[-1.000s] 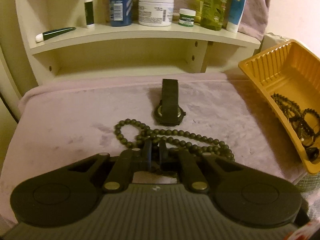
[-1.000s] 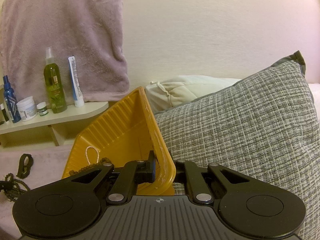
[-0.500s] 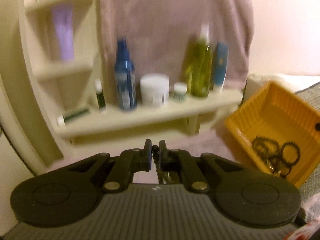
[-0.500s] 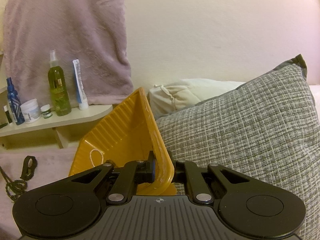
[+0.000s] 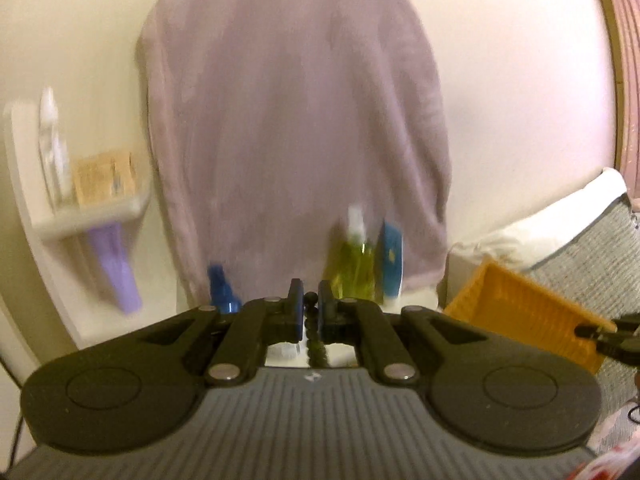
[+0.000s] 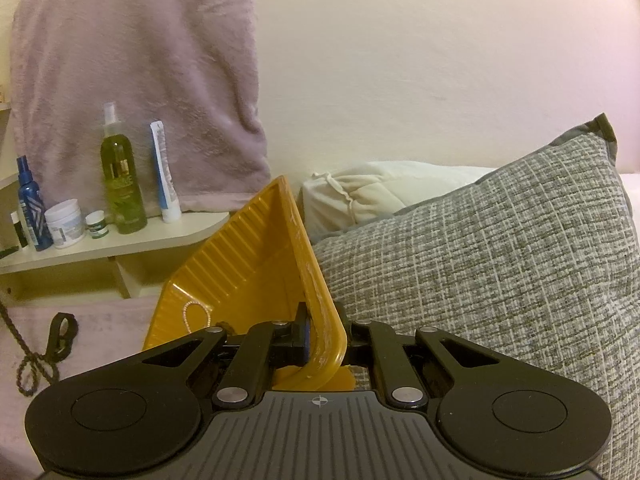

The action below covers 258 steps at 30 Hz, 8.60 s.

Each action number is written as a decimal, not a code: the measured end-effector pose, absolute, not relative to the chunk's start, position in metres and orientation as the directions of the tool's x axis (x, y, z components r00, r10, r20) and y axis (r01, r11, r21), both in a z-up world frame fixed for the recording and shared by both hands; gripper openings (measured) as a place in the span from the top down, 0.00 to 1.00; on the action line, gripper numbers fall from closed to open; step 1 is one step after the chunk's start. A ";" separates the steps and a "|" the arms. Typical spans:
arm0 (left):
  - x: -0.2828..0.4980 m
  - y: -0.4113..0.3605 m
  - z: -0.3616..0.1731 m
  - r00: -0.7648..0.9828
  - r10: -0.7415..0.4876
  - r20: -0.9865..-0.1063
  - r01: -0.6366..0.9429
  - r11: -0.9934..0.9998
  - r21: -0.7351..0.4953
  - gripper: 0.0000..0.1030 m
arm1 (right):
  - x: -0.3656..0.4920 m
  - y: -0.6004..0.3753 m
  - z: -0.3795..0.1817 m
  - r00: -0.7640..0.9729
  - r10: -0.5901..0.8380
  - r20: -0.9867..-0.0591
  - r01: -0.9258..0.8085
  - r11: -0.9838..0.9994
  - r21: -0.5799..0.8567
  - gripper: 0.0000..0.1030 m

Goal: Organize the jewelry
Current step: 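Lift the bead necklace high and swing it over the orange tray, then lower the necklace into the tray and open the left tool, then grasp the black watch on the towel by its strap with the left tool, then carry the black watch over the orange tray with the left tool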

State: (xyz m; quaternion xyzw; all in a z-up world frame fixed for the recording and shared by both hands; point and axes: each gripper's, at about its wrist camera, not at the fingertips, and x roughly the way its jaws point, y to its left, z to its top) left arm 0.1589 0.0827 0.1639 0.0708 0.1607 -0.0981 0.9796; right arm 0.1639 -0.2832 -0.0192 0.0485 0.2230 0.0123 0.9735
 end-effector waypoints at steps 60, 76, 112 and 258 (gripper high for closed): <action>0.262 -0.129 0.143 0.712 -0.491 -0.502 0.623 0.771 0.129 0.94 | 0.161 -0.286 -0.017 0.898 0.053 -0.437 -0.003 0.993 0.115 0.91; 0.274 -0.141 0.106 0.671 -0.468 -0.576 0.621 0.779 0.090 0.93 | 0.160 -0.286 -0.017 0.897 0.052 -0.439 0.000 0.993 0.117 0.91; 0.205 0.075 0.020 0.844 -0.022 -0.536 0.009 1.000 -0.025 0.62 | 0.160 -0.283 -0.019 0.895 0.037 -0.444 0.011 0.994 0.104 0.91; 0.209 -0.122 -0.010 0.546 -0.589 -0.596 0.621 0.762 -0.184 0.82 | 0.163 -0.278 -0.019 0.896 0.047 -0.441 -0.001 0.995 0.103 0.91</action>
